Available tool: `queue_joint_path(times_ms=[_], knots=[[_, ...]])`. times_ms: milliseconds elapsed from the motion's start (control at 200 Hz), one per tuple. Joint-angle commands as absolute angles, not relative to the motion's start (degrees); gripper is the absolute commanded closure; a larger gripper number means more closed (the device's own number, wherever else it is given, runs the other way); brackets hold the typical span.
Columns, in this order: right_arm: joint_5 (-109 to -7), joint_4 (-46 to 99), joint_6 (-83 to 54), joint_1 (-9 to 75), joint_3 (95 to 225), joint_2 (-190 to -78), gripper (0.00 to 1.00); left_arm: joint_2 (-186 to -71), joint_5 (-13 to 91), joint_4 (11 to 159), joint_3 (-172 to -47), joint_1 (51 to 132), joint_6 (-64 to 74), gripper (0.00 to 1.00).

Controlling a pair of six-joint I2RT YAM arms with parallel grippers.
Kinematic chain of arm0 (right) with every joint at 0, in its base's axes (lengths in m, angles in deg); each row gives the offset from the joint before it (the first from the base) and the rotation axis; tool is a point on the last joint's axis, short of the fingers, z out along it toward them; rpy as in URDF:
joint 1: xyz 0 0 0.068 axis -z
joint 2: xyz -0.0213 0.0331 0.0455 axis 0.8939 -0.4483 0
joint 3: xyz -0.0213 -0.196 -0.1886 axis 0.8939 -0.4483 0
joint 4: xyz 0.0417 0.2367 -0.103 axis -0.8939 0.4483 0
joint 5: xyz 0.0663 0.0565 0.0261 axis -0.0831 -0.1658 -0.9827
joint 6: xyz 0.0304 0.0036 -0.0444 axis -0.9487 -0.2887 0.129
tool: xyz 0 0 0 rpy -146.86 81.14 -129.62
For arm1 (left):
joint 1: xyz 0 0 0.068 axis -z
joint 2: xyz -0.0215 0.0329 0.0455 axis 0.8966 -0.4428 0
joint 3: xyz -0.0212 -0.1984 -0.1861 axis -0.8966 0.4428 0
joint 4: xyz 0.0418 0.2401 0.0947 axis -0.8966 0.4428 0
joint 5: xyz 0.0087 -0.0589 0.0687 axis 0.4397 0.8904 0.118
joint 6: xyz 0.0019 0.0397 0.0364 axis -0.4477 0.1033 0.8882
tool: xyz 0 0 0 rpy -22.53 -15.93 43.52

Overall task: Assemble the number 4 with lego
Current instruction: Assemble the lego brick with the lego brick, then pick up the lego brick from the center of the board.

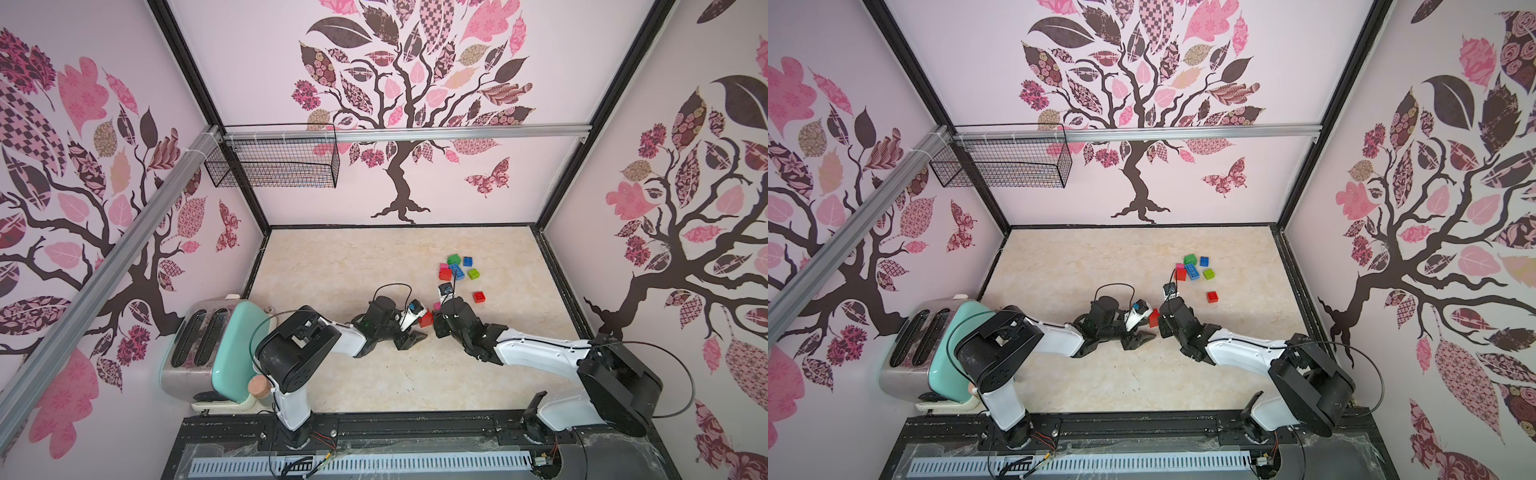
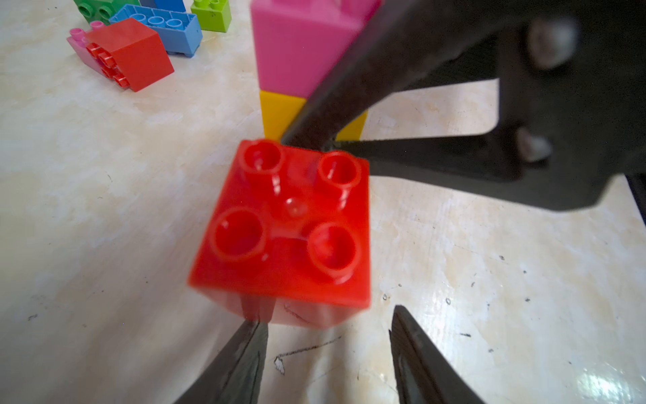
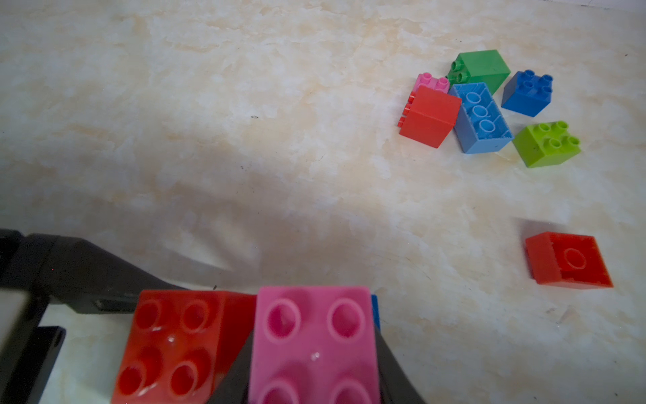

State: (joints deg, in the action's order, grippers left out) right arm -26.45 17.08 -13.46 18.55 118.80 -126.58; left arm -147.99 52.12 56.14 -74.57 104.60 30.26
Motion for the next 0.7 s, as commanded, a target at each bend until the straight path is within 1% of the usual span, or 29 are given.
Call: queue_joint_path(times_ms=[0,180,305,435,600,655,695], knots=[[-32.78,29.83,-14.76,17.73,116.21,-129.14,1.00,-148.18,50.82,45.66,-73.39,104.76,29.24,0.40],[-32.87,30.00,-14.71,17.68,116.49,-129.14,1.00,-148.40,45.67,45.47,-74.04,104.67,30.08,0.39],[-32.81,30.00,-14.73,17.69,116.49,-129.15,1.00,-148.72,46.73,45.52,-74.12,104.52,31.08,0.40],[-32.92,30.00,-14.70,17.74,116.51,-129.26,1.00,-148.77,51.67,46.25,-74.68,104.67,31.19,0.47],[-32.85,30.14,-14.71,17.68,116.66,-129.31,1.00,-149.46,53.00,46.48,-75.03,104.94,31.16,0.55],[-33.01,30.09,-14.73,17.75,116.58,-129.27,1.00,-149.57,53.11,46.77,-75.19,105.03,31.10,0.61],[-33.02,30.10,-14.72,17.73,116.54,-129.46,1.00,-149.75,52.98,46.87,-75.15,105.15,31.02,0.67]])
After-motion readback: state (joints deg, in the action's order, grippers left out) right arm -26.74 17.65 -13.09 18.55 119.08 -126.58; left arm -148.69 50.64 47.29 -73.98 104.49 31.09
